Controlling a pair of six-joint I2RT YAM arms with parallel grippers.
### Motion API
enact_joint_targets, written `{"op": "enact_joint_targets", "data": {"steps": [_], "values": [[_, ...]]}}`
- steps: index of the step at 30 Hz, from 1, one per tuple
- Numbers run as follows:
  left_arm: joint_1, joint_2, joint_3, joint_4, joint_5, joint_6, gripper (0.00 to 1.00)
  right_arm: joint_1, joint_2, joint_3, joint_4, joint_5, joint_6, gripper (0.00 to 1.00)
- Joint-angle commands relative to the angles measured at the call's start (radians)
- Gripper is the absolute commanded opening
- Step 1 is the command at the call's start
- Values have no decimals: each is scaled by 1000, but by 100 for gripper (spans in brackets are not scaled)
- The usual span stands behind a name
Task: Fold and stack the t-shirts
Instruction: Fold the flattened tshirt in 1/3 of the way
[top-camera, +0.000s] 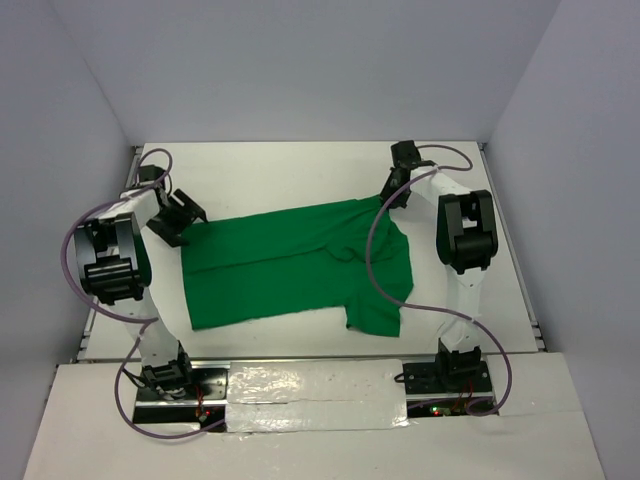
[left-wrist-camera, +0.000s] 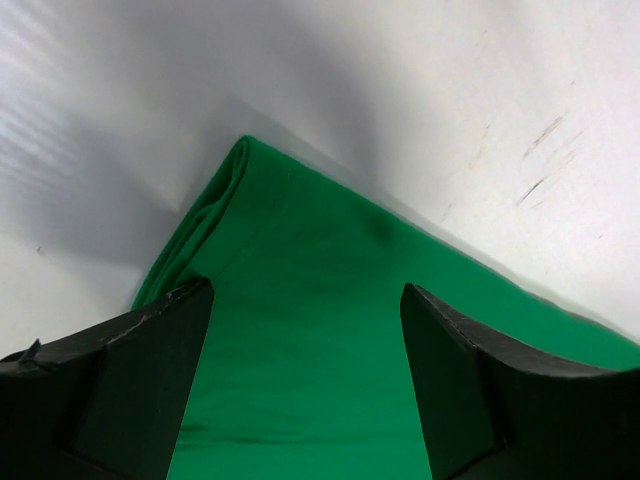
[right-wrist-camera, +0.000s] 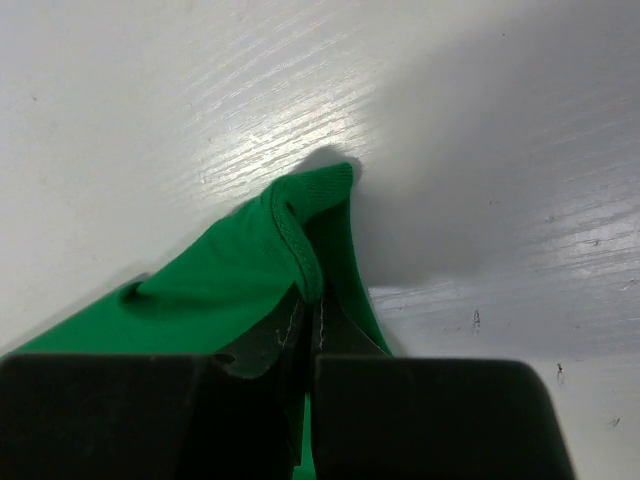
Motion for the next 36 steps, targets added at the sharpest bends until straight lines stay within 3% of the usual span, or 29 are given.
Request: {"op": "enact_joint_targets", "data": {"steps": [1, 9, 16, 20, 22, 23, 26, 32, 36], "values": [[3, 60, 44, 7, -12, 16, 89, -15, -12, 18, 6, 69, 26, 0], [1, 168, 243, -56, -3, 14, 89, -29, 42, 127, -11, 93, 20, 0], [1, 261, 394, -89, 20, 5, 89, -24, 199, 393, -114, 85, -29, 0], [3, 294, 440, -106, 28, 8, 90, -26, 207, 402, -118, 67, -12, 1], [3, 297, 448, -106, 35, 10, 93, -24, 185, 374, -117, 56, -3, 23], [3, 295, 455, -103, 40, 11, 96, -24, 173, 362, -117, 62, 1, 53], [4, 260, 481, -122, 42, 23, 99, -26, 63, 299, -108, 111, -12, 92], [4, 67, 457, -160, -43, 48, 99, -26, -242, 161, -74, 179, -61, 94], [4, -146, 299, -130, -97, 60, 99, -26, -480, -106, -7, 150, -78, 91]]}}
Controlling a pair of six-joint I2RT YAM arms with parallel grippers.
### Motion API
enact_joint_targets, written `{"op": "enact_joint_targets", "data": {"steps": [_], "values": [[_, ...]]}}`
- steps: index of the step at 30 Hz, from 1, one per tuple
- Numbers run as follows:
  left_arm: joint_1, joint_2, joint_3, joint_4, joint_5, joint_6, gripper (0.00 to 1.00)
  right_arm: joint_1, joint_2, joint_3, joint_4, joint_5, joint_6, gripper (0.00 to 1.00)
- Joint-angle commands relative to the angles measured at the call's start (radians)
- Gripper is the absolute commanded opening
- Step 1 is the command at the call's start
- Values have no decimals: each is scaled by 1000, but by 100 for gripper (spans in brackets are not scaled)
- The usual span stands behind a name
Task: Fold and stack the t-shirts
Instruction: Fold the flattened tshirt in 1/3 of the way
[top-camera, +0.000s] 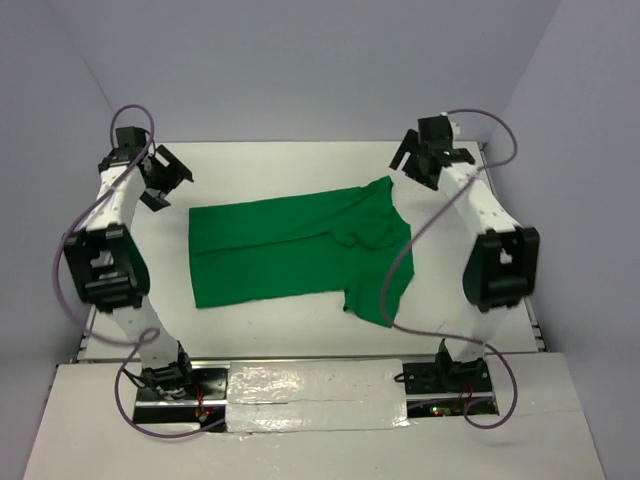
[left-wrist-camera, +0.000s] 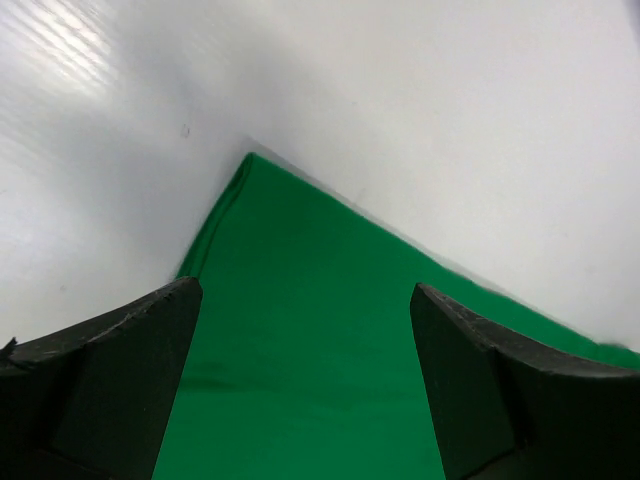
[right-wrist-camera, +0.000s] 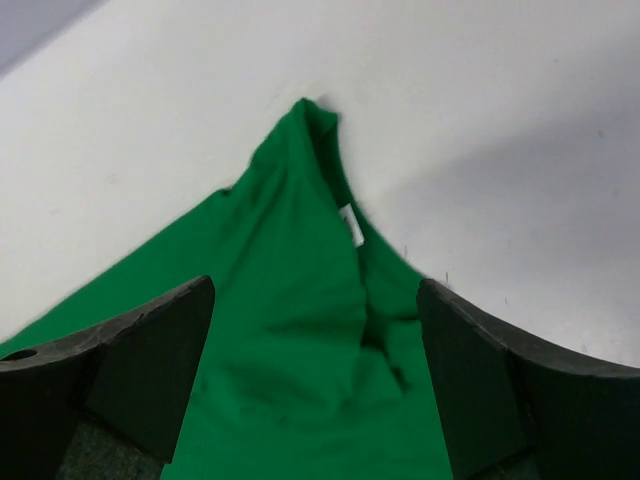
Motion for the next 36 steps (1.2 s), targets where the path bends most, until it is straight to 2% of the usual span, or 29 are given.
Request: {"op": "enact_joint_targets", "data": {"steps": [1, 4, 6, 7, 9, 10, 14, 18, 21, 23, 26, 30, 36], "values": [[5, -266, -139, 10, -62, 33, 99, -3, -243, -175, 96, 0, -23, 89], [4, -412, -308, 36, -65, 52, 99, 7, -430, -431, 140, -57, 15, 83], [5, -471, -420, 36, -65, 55, 99, 37, -484, -518, 175, -69, 17, 76], [4, -521, -454, 38, -67, 52, 99, 92, -510, -550, 180, -69, -1, 75], [4, -586, -550, 61, -56, 48, 99, 184, -501, -576, 146, 2, -30, 74], [2, -600, -578, 69, -23, 52, 99, 270, -468, -564, 128, 35, -50, 74], [2, -631, -661, 58, -15, 33, 99, 379, -394, -564, 121, 49, -35, 71], [-13, -735, -751, 41, 1, 3, 99, 382, -438, -660, 140, 29, 32, 70], [-13, -822, -831, -29, -67, -53, 98, 375, -594, -775, 141, 38, 78, 74], [-15, -855, -869, -63, -114, -111, 95, 373, -639, -843, 141, 32, 80, 74], [-27, -902, -951, -42, -96, -172, 94, 376, -642, -866, 138, 33, 76, 72], [-29, -886, -976, -14, -98, -195, 93, 392, -566, -830, 173, 26, 62, 69], [-29, -842, -980, 18, -95, -191, 92, 412, -342, -617, 197, 24, 7, 65]]}}
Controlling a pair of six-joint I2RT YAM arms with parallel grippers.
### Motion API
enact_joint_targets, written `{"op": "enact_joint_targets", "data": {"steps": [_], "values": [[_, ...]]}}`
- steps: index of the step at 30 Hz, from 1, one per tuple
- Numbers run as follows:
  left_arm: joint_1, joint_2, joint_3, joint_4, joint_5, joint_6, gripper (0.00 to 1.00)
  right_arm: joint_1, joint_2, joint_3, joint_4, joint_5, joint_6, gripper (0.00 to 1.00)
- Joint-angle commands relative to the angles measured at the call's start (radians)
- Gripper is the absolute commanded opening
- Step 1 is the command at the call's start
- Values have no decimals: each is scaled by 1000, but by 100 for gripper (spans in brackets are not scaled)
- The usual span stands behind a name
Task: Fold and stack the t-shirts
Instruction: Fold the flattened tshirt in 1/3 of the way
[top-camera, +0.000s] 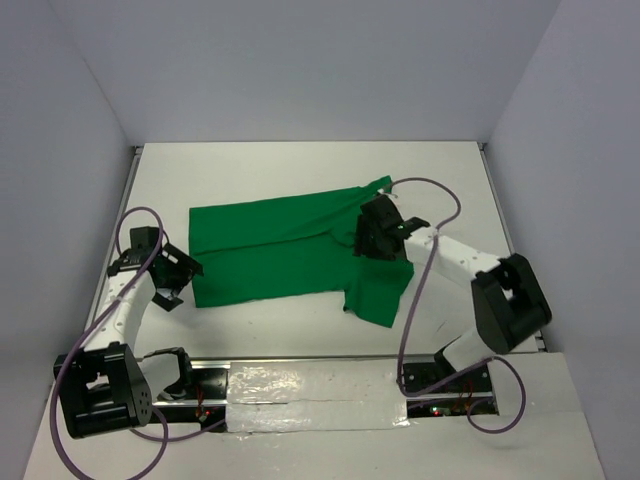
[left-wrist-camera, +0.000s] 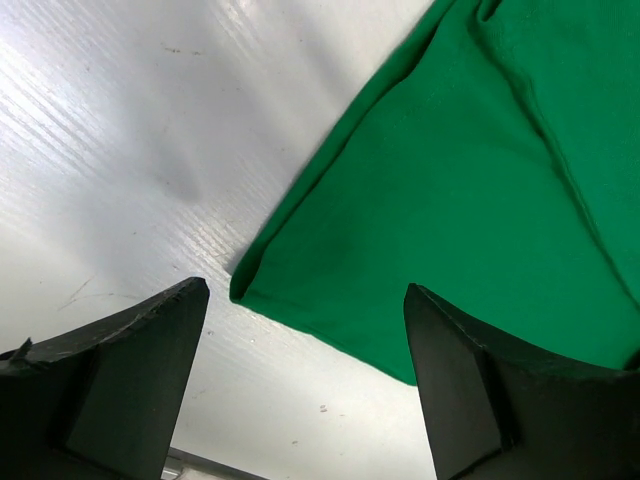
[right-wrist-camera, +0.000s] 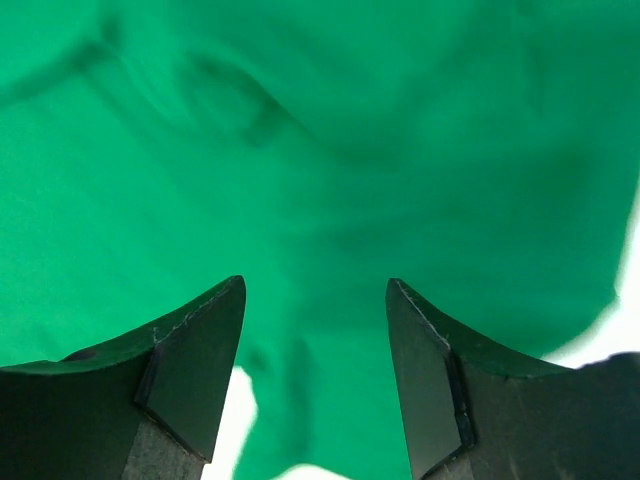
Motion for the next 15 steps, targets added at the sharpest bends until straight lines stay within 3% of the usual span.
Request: {"op": "enact_joint_targets", "data": {"steps": [1, 11, 15], "values": [[-5, 8, 5, 31, -6, -23, 92, 27, 97, 135, 61, 13, -44, 65], [-5, -11, 7, 23, -4, -13, 92, 33, 329, 264, 88, -21, -55, 61], [-6, -7, 4, 28, -3, -12, 92, 31, 358, 268, 113, -24, -42, 53]]}}
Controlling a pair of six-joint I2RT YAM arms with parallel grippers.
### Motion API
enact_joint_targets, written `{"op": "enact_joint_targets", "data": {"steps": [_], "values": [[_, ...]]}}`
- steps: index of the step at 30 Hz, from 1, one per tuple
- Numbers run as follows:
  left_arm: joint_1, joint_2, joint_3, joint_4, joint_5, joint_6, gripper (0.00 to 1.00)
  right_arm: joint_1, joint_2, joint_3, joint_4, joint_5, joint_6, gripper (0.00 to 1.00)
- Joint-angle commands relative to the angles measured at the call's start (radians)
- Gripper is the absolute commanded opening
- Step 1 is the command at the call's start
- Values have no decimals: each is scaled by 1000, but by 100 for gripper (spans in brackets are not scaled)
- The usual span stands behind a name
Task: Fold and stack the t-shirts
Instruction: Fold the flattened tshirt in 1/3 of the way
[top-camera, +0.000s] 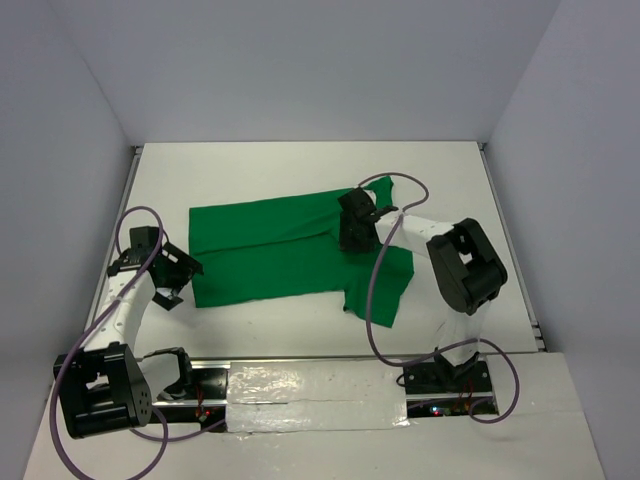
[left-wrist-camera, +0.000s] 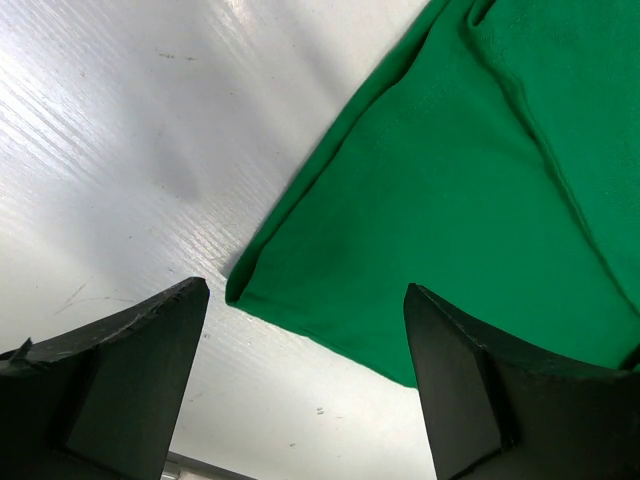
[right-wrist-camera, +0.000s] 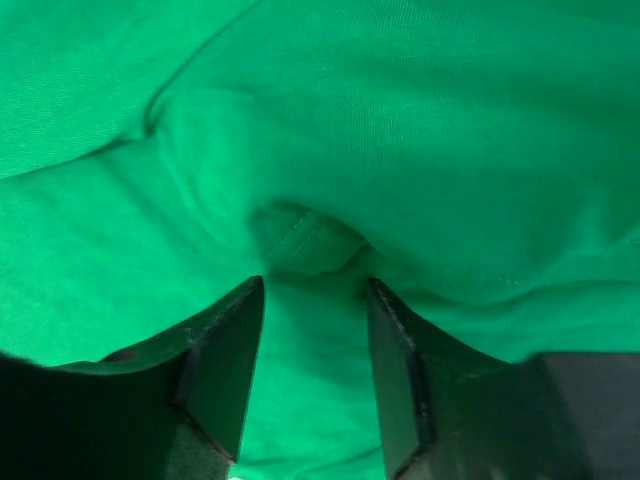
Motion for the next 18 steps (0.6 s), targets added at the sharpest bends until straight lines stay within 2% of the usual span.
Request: {"op": "enact_joint_targets", "data": {"steps": [1, 13, 16, 18], "values": [[-5, -12, 2, 15, -3, -10, 92, 6, 26, 51, 43, 3, 5, 52], [-7, -10, 4, 18, 5, -1, 92, 6, 104, 145, 6, 63, 22, 43], [-7, -10, 5, 16, 5, -1, 92, 6, 97, 136, 14, 64, 29, 35], [-8, -12, 4, 18, 5, 0, 92, 6, 80, 129, 17, 64, 33, 25]]}}
